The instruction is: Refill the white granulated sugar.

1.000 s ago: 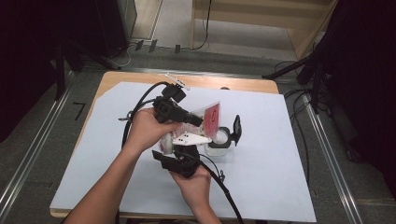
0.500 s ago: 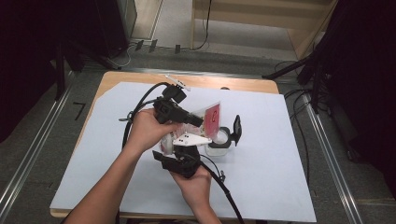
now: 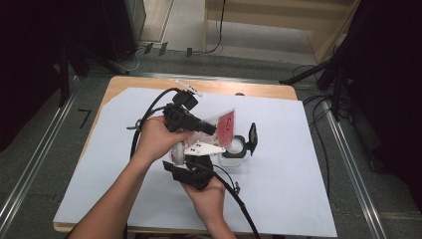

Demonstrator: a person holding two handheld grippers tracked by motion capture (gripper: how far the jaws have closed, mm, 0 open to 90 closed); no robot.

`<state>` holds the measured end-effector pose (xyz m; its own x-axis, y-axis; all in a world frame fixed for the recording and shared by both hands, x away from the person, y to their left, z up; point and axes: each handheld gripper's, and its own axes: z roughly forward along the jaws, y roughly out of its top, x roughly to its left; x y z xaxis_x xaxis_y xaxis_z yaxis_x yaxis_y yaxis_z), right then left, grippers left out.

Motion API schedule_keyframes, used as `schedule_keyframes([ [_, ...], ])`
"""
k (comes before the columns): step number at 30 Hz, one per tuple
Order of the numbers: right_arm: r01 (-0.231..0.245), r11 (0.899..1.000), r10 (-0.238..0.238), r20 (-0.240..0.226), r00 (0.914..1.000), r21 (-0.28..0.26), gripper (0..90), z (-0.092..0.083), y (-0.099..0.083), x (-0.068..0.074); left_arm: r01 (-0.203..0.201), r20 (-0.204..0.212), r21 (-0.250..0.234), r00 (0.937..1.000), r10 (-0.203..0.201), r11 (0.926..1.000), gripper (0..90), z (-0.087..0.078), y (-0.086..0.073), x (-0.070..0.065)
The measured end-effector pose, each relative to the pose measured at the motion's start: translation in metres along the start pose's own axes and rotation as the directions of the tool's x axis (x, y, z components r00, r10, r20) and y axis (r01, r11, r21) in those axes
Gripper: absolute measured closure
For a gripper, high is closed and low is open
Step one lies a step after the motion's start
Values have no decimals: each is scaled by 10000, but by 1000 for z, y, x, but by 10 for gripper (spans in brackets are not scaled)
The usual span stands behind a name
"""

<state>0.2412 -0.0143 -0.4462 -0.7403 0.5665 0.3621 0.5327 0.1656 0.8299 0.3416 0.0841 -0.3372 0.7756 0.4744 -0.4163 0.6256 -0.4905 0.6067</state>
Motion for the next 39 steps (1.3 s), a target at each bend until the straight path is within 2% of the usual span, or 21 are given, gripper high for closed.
schedule_keyframes([
  [14, -63, 10000, 63, 52, 10000, 10, 631, 0, 0, 0, 26, 140, -94, 9999, -25, 10000, 846, 0, 0, 2],
  [18, -70, 10000, 69, 55, 10000, 27, 632, 0, 1, 0, 181, 241, -145, 9996, -177, 9997, 846, 0, -1, 3],
  [39, -107, 9999, 106, 71, 9999, 46, 630, -1, 1, 1, 161, 238, -273, 9996, -155, 9995, 834, 0, 0, 2],
])
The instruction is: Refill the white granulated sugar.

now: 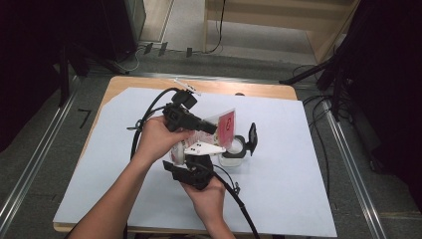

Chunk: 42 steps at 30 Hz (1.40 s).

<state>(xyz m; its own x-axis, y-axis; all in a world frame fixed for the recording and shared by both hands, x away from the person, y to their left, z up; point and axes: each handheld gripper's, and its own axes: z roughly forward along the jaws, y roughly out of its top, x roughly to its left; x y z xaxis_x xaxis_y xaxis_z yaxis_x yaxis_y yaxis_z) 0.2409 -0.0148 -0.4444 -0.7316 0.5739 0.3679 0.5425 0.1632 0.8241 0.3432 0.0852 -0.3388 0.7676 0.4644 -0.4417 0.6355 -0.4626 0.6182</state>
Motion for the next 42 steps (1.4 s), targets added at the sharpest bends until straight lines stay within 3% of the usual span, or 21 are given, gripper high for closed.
schedule_keyframes([
  [19, -7, 10000, 7, 96, 10000, -49, 631, -1, 0, 2, 33, 24, -83, 10000, -33, 10000, 839, 0, 0, -1],
  [42, -33, 9997, 35, 48, 10000, -262, 630, -3, 1, 4, -156, -346, -101, 9993, 152, 9998, 837, -1, 3, -10],
])
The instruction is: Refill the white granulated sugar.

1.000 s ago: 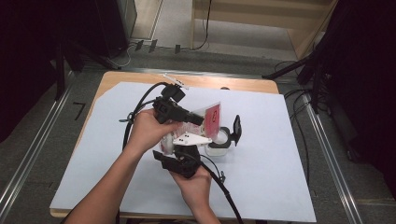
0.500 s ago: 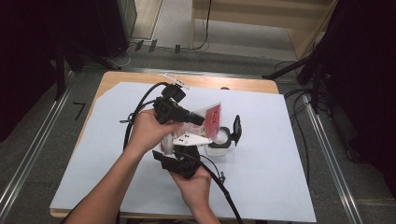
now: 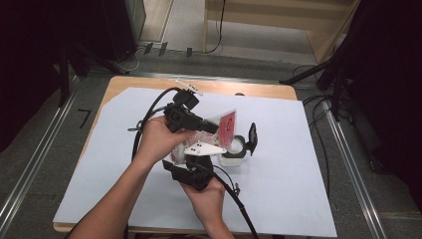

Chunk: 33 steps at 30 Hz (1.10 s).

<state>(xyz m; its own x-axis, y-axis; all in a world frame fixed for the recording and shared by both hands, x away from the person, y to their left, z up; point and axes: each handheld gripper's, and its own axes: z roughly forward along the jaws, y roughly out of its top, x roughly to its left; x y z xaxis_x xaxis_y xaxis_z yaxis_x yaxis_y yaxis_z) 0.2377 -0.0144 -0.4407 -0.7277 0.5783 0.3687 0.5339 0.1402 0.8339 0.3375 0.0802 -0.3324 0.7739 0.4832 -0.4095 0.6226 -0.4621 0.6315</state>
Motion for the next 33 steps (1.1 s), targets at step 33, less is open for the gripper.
schedule_keyframes([
  [33, 47, 10000, -47, 52, 10000, -32, 630, -4, 3, -2, -240, -212, -224, 9995, 235, 9995, 831, 0, 2, -8],
])
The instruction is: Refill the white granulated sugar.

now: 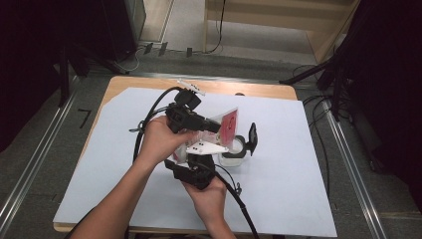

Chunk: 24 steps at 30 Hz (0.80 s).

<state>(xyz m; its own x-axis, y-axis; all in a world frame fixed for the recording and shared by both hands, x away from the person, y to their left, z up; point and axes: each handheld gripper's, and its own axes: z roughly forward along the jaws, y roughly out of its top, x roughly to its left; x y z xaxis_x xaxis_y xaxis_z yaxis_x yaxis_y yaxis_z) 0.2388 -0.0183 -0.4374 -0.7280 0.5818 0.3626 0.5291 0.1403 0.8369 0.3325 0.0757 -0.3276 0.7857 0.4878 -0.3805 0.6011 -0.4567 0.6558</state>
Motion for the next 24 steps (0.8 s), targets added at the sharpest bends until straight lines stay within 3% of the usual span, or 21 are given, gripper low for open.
schedule_keyframes([
  [24, 40, 9998, -44, 161, 9999, 214, 632, 0, -2, 1, 358, 338, 113, 9988, -362, 9993, 824, 3, -2, 9],
])
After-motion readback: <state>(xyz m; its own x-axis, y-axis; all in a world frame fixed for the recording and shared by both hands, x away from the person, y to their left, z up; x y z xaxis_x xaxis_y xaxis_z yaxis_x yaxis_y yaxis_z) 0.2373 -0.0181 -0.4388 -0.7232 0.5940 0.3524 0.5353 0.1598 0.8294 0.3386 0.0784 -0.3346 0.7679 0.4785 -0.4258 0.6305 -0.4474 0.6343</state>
